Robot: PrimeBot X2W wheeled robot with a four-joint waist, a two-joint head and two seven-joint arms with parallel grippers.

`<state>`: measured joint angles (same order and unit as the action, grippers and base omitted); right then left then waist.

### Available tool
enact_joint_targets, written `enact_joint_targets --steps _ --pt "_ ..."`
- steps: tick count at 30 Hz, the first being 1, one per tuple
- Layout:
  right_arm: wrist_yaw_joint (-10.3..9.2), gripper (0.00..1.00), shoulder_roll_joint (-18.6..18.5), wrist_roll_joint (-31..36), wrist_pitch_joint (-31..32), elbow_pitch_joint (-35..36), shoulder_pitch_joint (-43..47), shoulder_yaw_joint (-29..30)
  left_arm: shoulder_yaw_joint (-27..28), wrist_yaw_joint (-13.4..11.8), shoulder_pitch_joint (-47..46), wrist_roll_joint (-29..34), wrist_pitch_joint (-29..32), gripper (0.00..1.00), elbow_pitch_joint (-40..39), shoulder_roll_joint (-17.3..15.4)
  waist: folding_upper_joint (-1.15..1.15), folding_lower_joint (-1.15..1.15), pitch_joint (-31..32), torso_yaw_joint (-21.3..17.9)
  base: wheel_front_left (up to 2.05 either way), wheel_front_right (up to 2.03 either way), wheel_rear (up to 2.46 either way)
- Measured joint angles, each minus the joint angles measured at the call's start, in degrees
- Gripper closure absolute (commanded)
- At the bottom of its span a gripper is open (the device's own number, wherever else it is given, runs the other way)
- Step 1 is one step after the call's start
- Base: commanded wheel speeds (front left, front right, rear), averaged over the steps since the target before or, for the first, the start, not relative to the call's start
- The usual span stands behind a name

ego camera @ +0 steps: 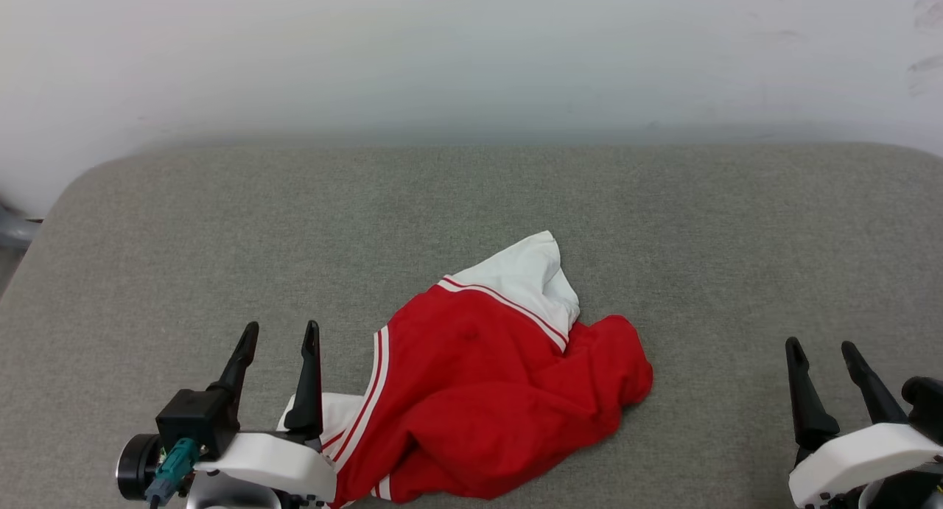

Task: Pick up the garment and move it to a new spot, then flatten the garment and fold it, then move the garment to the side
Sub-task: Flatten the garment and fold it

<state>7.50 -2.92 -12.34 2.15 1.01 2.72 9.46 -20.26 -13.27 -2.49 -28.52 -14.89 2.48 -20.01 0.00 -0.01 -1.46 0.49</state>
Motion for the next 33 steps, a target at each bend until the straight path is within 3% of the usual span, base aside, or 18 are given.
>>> enact_joint_targets --steps 10,20,33 --pt "0.00 0.00 -1.51 -4.42 11.44 -10.62 -13.45 -1.05 2.70 1.37 -2.66 4.09 -0.09 0.00 -5.70 2.55 0.00 0.01 -5.46 2.26 0.00 0.00 0.00" --pt "0.00 0.00 -10.11 -12.44 29.30 -21.48 -33.83 -12.20 4.01 6.11 -7.87 7.20 -0.18 0.00 -6.39 8.01 0.00 0.01 -12.41 8.13 0.00 0.00 0.00" --pt "0.00 0.00 -13.84 -17.01 38.15 -34.64 -49.01 -27.17 8.75 12.13 -10.79 11.27 -0.18 0.00 -4.83 14.24 0.00 0.02 -20.49 15.43 0.00 0.00 0.00"
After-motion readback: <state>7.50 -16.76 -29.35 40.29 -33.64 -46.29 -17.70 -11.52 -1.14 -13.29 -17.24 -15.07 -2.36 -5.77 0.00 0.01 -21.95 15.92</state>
